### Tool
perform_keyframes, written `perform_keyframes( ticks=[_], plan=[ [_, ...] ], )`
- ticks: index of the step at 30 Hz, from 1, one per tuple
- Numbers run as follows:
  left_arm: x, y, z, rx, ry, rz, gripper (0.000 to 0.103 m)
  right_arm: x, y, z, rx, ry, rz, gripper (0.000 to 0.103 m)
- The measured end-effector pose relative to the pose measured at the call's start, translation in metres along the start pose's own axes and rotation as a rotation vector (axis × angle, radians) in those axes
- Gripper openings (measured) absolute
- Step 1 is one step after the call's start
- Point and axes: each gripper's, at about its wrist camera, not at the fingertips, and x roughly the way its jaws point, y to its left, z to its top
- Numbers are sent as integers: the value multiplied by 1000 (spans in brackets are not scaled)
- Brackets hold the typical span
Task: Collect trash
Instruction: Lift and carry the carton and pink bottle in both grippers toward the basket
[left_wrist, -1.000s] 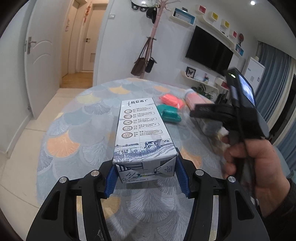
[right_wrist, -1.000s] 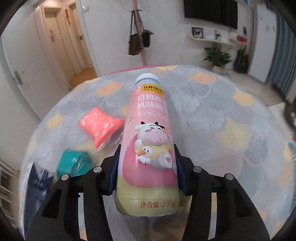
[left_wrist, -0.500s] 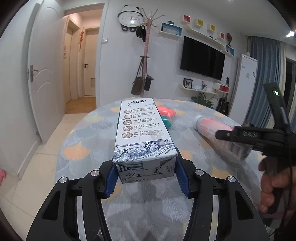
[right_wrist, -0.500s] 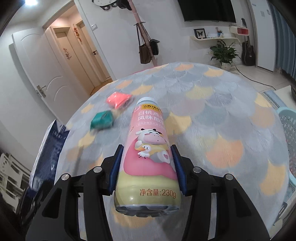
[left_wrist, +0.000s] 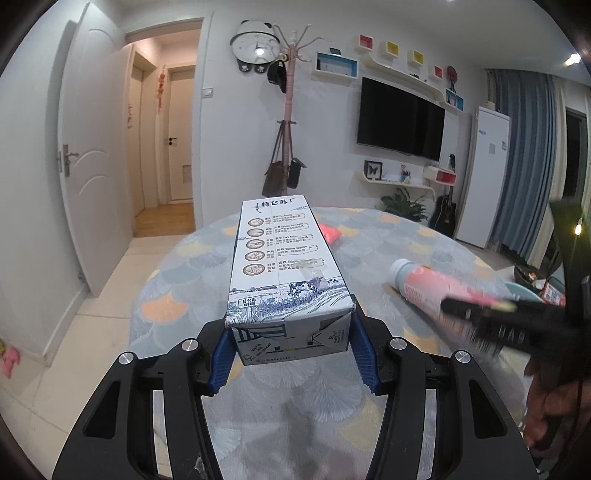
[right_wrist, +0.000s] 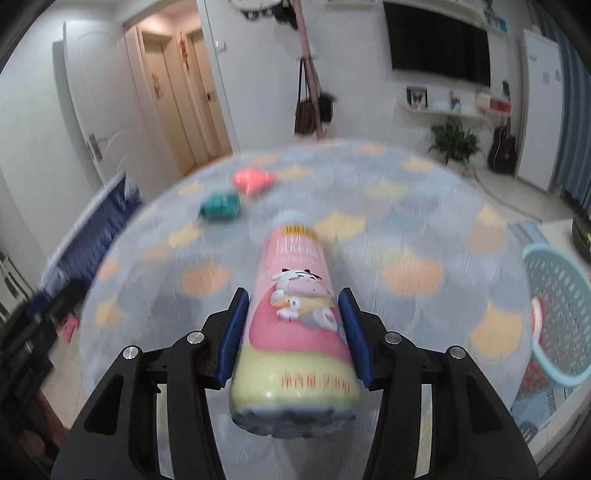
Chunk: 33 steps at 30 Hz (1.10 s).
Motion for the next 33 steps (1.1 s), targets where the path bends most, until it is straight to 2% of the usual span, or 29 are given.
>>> perform_keyframes(
  ticks=[4, 6, 7, 8, 11, 13, 14, 16, 17, 24, 28, 33],
  plan=[
    [4, 1, 0, 5, 16, 2, 52, 9, -7, -12, 15, 74, 22, 47],
    [5, -1, -1, 9, 20, 1, 52, 10, -9, -11, 23, 95, 29, 53],
    [5, -2, -1, 13, 22, 1, 52, 13, -9, -9, 28, 116, 28, 63],
    [5, -3, -1, 16, 22, 0, 52, 16, -10, -8, 29, 127, 25, 67],
    [6, -6, 0, 26, 28, 5, 52, 21, -11, -5, 18, 133, 11, 67],
    [7, -6, 2, 24, 35, 12, 52, 29, -10, -6, -3, 149, -2, 67],
    [7, -6, 2, 22, 36, 14, 52, 29, -7, -6, -30, 140, -15, 57],
    [7, -4, 2, 20, 36, 19, 52, 29, -2, -9, -75, 124, -34, 47],
    [6, -5, 2, 21, 36, 21, 52, 28, -1, -10, -81, 119, -28, 47],
    [4, -4, 4, 24, 31, 20, 52, 22, -13, -12, 14, 105, 97, 46],
    [1, -6, 5, 22, 20, 15, 52, 20, -24, -12, 126, 145, 261, 46],
    [-1, -6, 7, 21, 14, 13, 52, 10, -26, -9, 158, 123, 321, 46]
  ],
)
